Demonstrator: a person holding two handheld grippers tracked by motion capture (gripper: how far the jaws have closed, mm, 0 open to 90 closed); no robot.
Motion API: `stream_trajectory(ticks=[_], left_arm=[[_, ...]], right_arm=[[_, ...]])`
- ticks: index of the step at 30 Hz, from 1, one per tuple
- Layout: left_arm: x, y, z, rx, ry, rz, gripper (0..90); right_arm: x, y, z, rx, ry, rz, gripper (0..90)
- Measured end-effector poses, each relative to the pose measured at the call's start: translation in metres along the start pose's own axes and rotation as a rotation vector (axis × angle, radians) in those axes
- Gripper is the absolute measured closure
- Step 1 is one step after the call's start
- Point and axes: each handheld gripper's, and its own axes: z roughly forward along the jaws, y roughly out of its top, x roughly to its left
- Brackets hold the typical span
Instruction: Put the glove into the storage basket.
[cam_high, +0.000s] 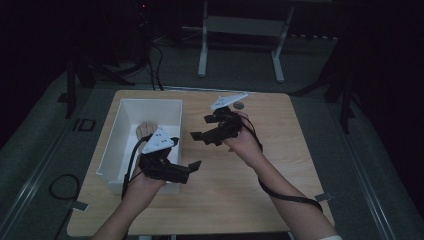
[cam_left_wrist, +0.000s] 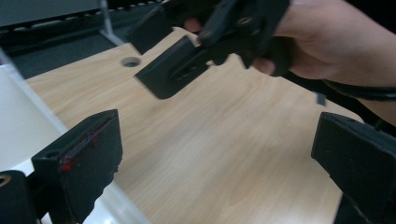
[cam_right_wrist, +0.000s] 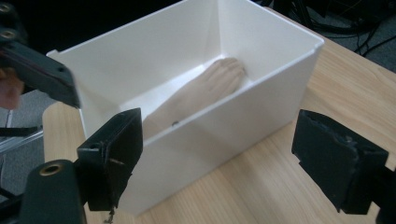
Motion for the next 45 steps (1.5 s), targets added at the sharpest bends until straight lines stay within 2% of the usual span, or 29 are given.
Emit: stream_trajectory(ticks=[2, 5, 7, 10, 16, 28, 31, 38, 45], left_arm=[[-0.009, 0.002, 0.003, 0.007, -0.011, 0.031, 2.6], [-0.02, 0.003, 0.01, 0.007, -0.044, 0.044, 2.6], [-0.022, 0.004, 0.012, 0.008, -0.052, 0.046, 2.6], [-0.033, 0.002, 0.025, 0.019, -0.078, 0.068, 2.6], [-0.046, -0.003, 0.047, 0.046, -0.103, 0.104, 2.6], [-0.057, -0.021, 0.087, 0.082, -0.147, 0.13, 2.6], [-0.059, -0.027, 0.096, 0.09, -0.152, 0.149, 2.6], [-0.062, -0.041, 0.113, 0.104, -0.171, 0.161, 2.5], [-0.063, -0.054, 0.128, 0.115, -0.182, 0.171, 2.5]], right_arm=[[-0.001, -0.007, -0.005, -0.002, -0.003, 0.002, 16.2], [-0.004, -0.016, -0.013, -0.006, -0.008, 0.001, 15.7], [-0.006, -0.021, -0.015, -0.009, -0.012, 0.003, 15.5], [-0.011, -0.035, -0.023, -0.009, -0.031, 0.008, 15.1], [-0.019, -0.058, -0.033, -0.013, -0.061, 0.012, 14.9], [-0.035, -0.101, -0.045, -0.015, -0.092, 0.018, 14.3], [-0.038, -0.112, -0.047, -0.013, -0.085, 0.011, 13.8], [-0.044, -0.139, -0.049, -0.012, -0.083, 0.016, 13.8], [-0.048, -0.162, -0.047, 0.018, -0.098, 0.021, 13.8]])
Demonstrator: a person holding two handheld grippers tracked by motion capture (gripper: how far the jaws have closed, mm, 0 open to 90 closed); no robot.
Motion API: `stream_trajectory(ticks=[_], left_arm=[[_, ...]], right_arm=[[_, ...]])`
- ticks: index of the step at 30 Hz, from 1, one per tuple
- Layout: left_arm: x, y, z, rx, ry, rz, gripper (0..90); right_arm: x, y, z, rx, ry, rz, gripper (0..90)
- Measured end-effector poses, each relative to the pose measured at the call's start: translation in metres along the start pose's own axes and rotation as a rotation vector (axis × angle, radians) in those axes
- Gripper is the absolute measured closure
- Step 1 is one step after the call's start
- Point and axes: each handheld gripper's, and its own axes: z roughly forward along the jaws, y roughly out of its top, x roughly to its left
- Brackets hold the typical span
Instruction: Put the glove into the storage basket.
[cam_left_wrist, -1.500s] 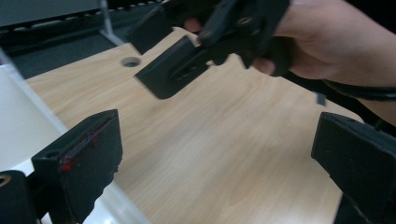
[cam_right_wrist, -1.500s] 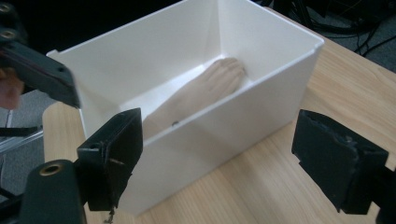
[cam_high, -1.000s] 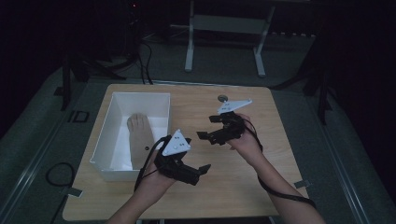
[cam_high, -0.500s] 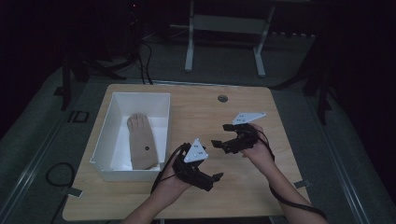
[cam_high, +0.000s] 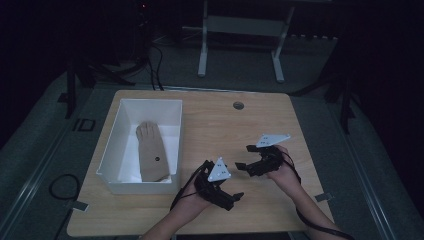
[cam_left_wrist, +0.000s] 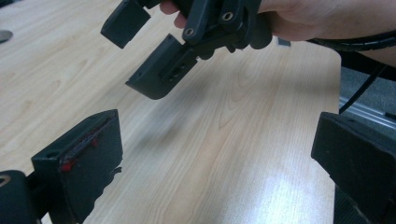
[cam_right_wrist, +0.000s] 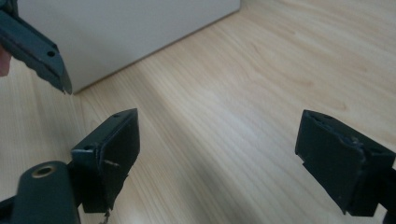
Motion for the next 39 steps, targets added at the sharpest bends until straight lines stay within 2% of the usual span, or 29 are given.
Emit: stream_trajectory(ticks=[6, 11, 21, 28, 32, 39], left_arm=[[0.0, -0.01, 0.012, 0.008, -0.008, 0.001, 2.6], [-0.002, -0.018, 0.021, 0.008, -0.018, 0.005, 2.6], [-0.008, -0.03, 0.041, 0.011, -0.05, -0.006, 2.6], [-0.011, -0.035, 0.051, 0.029, -0.038, 0.009, 2.6], [-0.013, -0.037, 0.055, 0.042, -0.029, 0.032, 2.5], [-0.013, -0.041, 0.06, 0.048, -0.027, 0.029, 2.6]], right_arm=[[-0.004, -0.017, 0.0, 0.011, -0.015, -0.003, 13.8], [-0.007, -0.032, -0.003, -0.002, -0.029, -0.004, 13.6], [-0.016, -0.062, -0.012, -0.015, -0.039, 0.03, 13.6], [-0.019, -0.08, -0.019, -0.001, -0.054, 0.038, 13.6], [-0.022, -0.089, -0.026, -0.003, -0.069, 0.043, 13.6], [-0.027, -0.103, -0.038, -0.005, -0.106, 0.071, 13.5]])
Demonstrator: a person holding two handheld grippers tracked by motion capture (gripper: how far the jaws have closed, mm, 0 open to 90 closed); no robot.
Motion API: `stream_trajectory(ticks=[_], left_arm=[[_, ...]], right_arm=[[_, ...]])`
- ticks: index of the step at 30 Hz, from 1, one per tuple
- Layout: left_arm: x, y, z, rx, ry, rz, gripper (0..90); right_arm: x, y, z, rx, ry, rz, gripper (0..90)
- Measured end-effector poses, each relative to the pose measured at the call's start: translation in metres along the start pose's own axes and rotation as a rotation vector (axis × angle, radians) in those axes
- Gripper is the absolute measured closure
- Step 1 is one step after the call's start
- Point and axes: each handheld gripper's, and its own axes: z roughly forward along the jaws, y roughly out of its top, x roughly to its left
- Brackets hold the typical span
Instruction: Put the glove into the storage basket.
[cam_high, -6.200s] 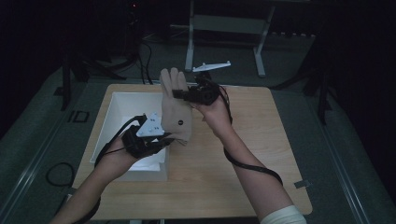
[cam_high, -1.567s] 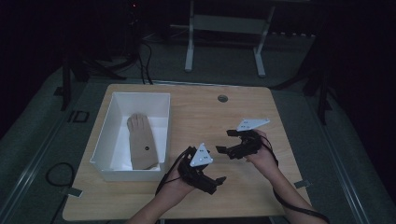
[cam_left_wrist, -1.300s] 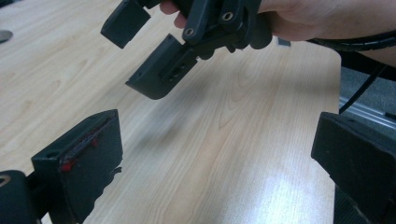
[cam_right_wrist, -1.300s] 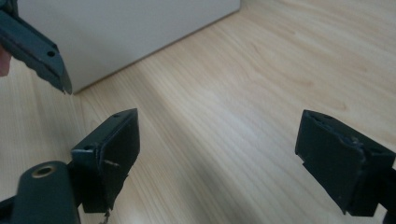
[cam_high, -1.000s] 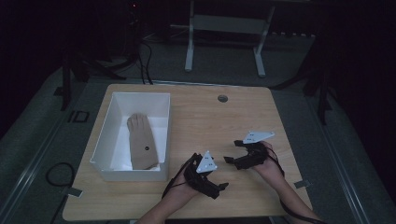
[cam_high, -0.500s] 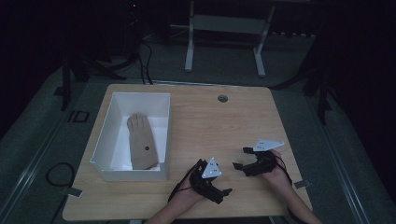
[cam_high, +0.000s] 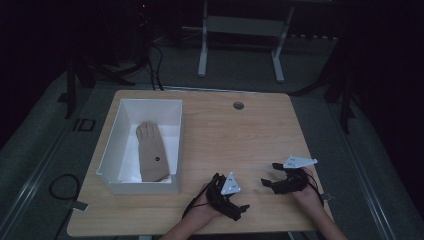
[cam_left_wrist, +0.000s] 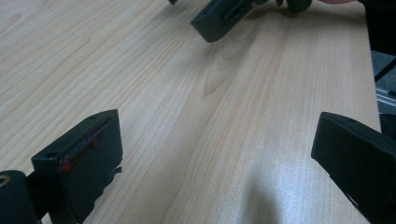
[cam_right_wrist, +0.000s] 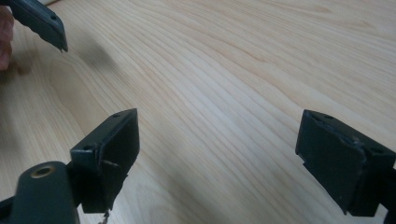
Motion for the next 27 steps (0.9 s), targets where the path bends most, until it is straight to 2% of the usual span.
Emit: stream_trajectory(ticks=[12, 21, 27], left_arm=[[0.003, -0.004, -0.001, 0.005, 0.018, -0.012, 2.6], [0.004, -0.005, -0.002, -0.004, 0.025, -0.016, 2.6], [0.004, -0.007, -0.002, -0.011, 0.027, -0.024, 2.5]], right_arm=[[-0.003, -0.019, -0.013, -0.01, -0.038, 0.042, 13.3], [-0.005, -0.023, -0.017, -0.031, -0.049, 0.06, 13.3], [-0.005, -0.022, -0.017, -0.037, -0.062, 0.054, 13.3]])
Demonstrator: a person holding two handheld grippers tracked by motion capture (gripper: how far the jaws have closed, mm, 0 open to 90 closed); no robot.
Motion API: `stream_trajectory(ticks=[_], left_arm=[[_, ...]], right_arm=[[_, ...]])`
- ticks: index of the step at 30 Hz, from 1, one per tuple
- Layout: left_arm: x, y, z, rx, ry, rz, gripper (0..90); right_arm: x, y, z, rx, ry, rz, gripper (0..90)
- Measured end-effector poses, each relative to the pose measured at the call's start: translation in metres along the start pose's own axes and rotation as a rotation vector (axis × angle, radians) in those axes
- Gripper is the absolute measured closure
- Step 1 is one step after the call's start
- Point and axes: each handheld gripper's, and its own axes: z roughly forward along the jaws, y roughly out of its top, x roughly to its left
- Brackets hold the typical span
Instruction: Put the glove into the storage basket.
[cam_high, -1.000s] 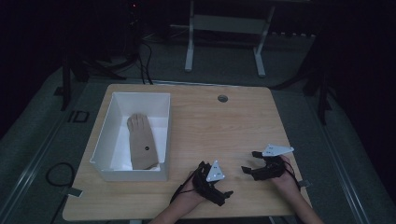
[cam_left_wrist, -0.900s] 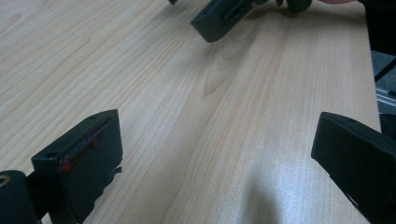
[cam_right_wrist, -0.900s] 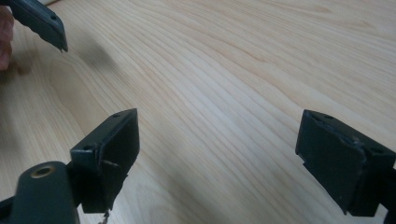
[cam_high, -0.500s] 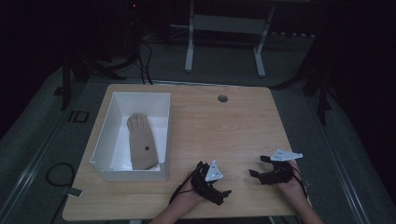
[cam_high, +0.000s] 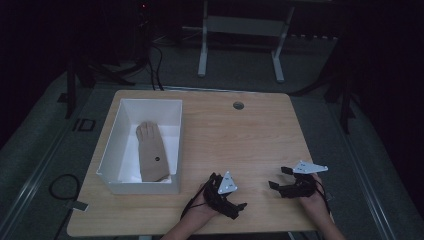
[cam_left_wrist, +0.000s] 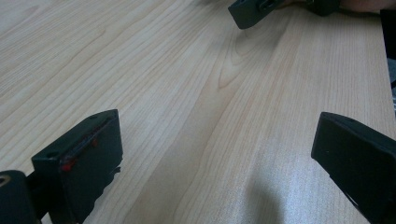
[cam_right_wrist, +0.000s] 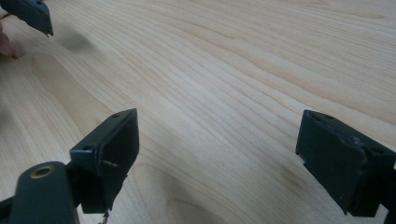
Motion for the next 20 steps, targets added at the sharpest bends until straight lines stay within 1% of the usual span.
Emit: stream_trajectory(ticks=[11, 14, 20], left_arm=[[0.0, -0.0004, -0.0001, -0.007, 0.007, 0.009, 2.5], [0.0009, -0.0005, -0.0005, -0.006, 0.009, 0.001, 2.6], [0.0022, -0.0009, -0.0012, -0.012, 0.012, -0.006, 2.5]], right_arm=[[-0.0027, 0.0004, -0.0002, -0.014, -0.016, 0.016, 13.5], [-0.0033, 0.0005, -0.0005, -0.02, -0.017, 0.02, 13.7], [-0.0035, 0.0008, 0.0003, -0.015, -0.018, 0.013, 13.7]])
